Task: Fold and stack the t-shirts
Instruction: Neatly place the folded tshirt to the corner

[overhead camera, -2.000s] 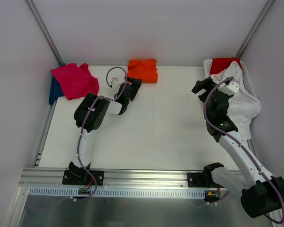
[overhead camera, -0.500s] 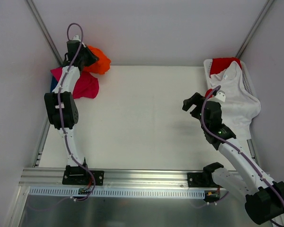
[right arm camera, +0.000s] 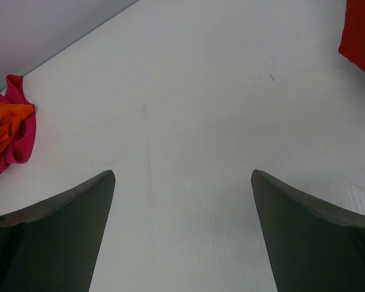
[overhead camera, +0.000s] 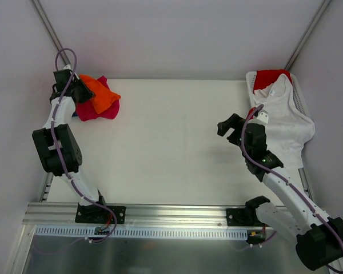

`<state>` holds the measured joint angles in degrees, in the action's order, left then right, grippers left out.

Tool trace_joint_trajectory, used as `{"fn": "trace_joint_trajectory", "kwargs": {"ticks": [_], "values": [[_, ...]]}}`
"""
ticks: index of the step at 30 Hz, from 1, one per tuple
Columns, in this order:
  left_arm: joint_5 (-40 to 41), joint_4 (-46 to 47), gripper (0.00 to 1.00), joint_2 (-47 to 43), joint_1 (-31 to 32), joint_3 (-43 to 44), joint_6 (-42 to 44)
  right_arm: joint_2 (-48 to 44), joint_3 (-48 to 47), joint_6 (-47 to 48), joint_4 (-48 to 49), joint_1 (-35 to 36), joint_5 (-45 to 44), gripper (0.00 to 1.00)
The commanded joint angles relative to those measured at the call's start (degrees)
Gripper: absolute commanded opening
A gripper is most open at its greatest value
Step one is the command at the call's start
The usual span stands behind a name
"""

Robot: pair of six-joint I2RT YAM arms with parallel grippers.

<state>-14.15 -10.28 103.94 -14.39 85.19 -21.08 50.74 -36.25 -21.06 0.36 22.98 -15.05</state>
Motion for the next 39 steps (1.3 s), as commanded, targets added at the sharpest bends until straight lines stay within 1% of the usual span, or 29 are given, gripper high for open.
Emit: {"fn": "trace_joint_trajectory", "kwargs": {"ticks": [1, 7, 11, 12, 14, 15, 17, 18, 19, 20, 21, 25, 29, 34, 37, 39], "values": [[2.37, 0.71, 0.0, -4.97, -1.51, -1.51, 2.19, -0.73, 0.83, -1.18, 1.84, 0.31, 1.6, 0.99], [8.17, -1.76, 0.0, -3.49, -3.8, -0.73, 2.88, -1.17, 1.27, -1.0, 1.05, 0.31, 1.95, 1.0], [13.61, -2.9, 0.0, -1.46, -4.76, 0.24, 3.85, -1.0, 1.45, -0.39, 0.87, 0.31, 1.43, 0.99], [16.15, -3.25, 0.04, -0.5, -5.12, 0.76, 3.85, -0.73, 1.53, -0.21, 0.87, 0.31, 1.34, 0.99], [18.45, -3.69, 0.12, 1.34, -5.99, 2.17, 3.94, -0.12, 1.45, -0.03, 0.87, 0.31, 1.69, 1.0], [19.24, -3.78, 0.27, 2.14, -6.26, 2.78, 4.2, 0.15, 1.45, 0.05, 0.87, 0.31, 1.78, 0.99], [21.26, -4.3, 0.53, 4.24, -6.7, 4.45, 4.65, 0.41, 1.27, 0.23, 0.87, 0.31, 1.78, 1.0], [23.01, -4.92, 0.78, 4.95, -7.31, 4.81, 4.04, 0.93, 1.18, 0.49, 0.61, 0.31, 1.86, 0.99], [23.46, -5.27, 0.87, 5.56, -7.75, 5.25, 3.42, 1.11, 1.01, 0.67, 0.52, 0.31, 1.95, 0.99], [23.73, -5.88, 0.97, 6.62, -8.02, 6.12, 2.81, 1.38, 0.92, 0.76, 0.43, 0.31, 1.87, 0.99], [24.52, -6.41, 0.99, 6.97, -8.37, 6.39, 0.89, 1.55, 0.92, 0.84, 0.34, 0.31, 1.86, 0.99], [26.89, -8.26, 0.99, 5.58, -8.9, 5.61, -2.47, 2.25, 1.09, 0.85, 0.34, 0.31, 1.86, 0.99], [27.42, -8.09, 0.99, -0.74, -8.72, 1.31, -5.63, 2.87, 1.62, 0.32, 0.96, 0.22, 2.3, 0.99], [25.76, -8.09, 0.98, -5.41, -8.55, -1.42, -8.88, 2.61, 2.5, -0.12, 1.75, 0.4, 2.92, 0.99], [25.14, -7.73, 0.98, -8.92, -7.23, -5.11, -11.52, 2.61, 2.94, -0.04, 2.19, 0.48, 2.74, 1.0], [25.66, -7.21, 0.98, -11.03, -4.34, -7.05, -11.62, 2.87, 3.2, -0.03, 2.62, 0.4, 3.01, 1.0]]}}
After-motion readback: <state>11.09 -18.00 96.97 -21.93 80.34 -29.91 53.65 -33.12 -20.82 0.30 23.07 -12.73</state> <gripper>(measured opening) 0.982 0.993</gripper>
